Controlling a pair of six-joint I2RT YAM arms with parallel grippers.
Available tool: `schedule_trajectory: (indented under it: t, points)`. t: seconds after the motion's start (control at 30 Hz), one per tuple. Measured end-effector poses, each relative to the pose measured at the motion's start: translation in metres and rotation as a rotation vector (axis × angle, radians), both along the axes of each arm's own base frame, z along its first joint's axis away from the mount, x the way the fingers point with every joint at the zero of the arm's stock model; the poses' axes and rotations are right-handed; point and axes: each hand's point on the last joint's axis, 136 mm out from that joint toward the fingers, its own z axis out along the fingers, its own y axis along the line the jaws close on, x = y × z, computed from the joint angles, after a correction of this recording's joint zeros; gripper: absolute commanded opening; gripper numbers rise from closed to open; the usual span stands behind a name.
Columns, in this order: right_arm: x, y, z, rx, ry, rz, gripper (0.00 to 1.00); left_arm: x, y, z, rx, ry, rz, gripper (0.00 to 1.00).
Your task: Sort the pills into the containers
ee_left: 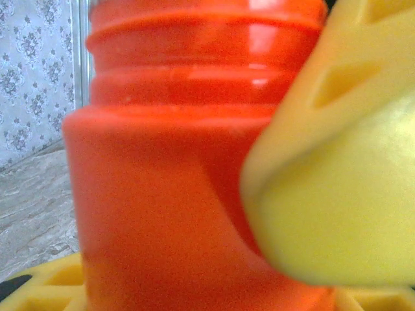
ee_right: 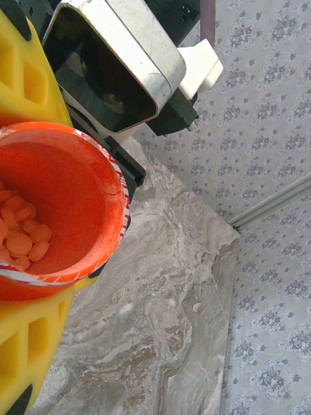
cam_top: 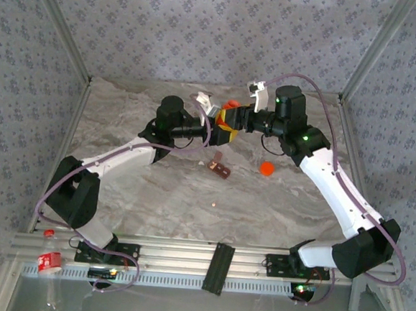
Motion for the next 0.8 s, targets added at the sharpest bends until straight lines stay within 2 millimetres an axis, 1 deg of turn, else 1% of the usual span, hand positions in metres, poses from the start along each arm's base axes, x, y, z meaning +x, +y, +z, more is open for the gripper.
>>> schedule_trajectory:
  t: [0.07, 0.1, 0.17, 0.23, 0.27, 0.33, 0.4, 0.47, 0.57, 0.63, 0.67, 0.73, 0.8]
  points:
    - [0.001, -0.001, 0.000, 0.000, 0.000, -0.003, 0.44, 0.000, 0.000, 0.000, 0.000, 0.000, 0.001, 0.00]
    - [0.001, -0.002, 0.000, 0.000, 0.001, -0.005, 0.50, 0.000, 0.000, 0.000, 0.000, 0.000, 0.001, 0.00]
    - [0.001, -0.004, -0.001, 0.003, 0.011, -0.009, 0.63, 0.000, 0.000, 0.000, 0.000, -0.001, 0.002, 0.00]
    - [0.002, -0.008, 0.000, 0.009, 0.024, -0.023, 0.73, 0.000, -0.001, 0.000, 0.000, -0.005, 0.004, 0.00]
    - [0.003, -0.013, 0.001, 0.013, 0.028, -0.038, 0.76, 0.001, -0.001, 0.000, 0.000, -0.005, 0.009, 0.00]
    - [0.005, -0.027, 0.008, 0.029, 0.027, -0.072, 0.79, 0.003, -0.001, 0.000, 0.001, -0.006, 0.024, 0.00]
    - [0.007, -0.047, 0.021, 0.050, 0.013, -0.126, 0.81, 0.004, 0.000, -0.001, -0.002, -0.010, 0.034, 0.00]
    - [0.008, -0.071, 0.033, 0.073, -0.004, -0.192, 0.82, 0.007, 0.002, -0.004, -0.003, -0.011, 0.044, 0.00]
    - [0.008, -0.101, 0.043, 0.091, -0.002, -0.287, 0.82, 0.009, 0.005, -0.009, 0.002, -0.006, 0.058, 0.00]
    - [0.011, -0.117, 0.037, 0.083, 0.033, -0.343, 0.82, 0.011, 0.006, -0.010, 0.003, -0.005, 0.066, 0.00]
    - [0.014, -0.124, 0.029, 0.072, 0.065, -0.370, 0.81, 0.011, 0.007, -0.010, 0.003, -0.005, 0.071, 0.00]
    - [0.022, -0.135, 0.003, 0.034, 0.157, -0.420, 0.78, 0.011, 0.010, -0.008, 0.002, -0.007, 0.075, 0.00]
    - [0.033, -0.145, -0.036, -0.026, 0.279, -0.472, 0.76, 0.010, 0.011, -0.003, -0.005, -0.016, 0.079, 0.00]
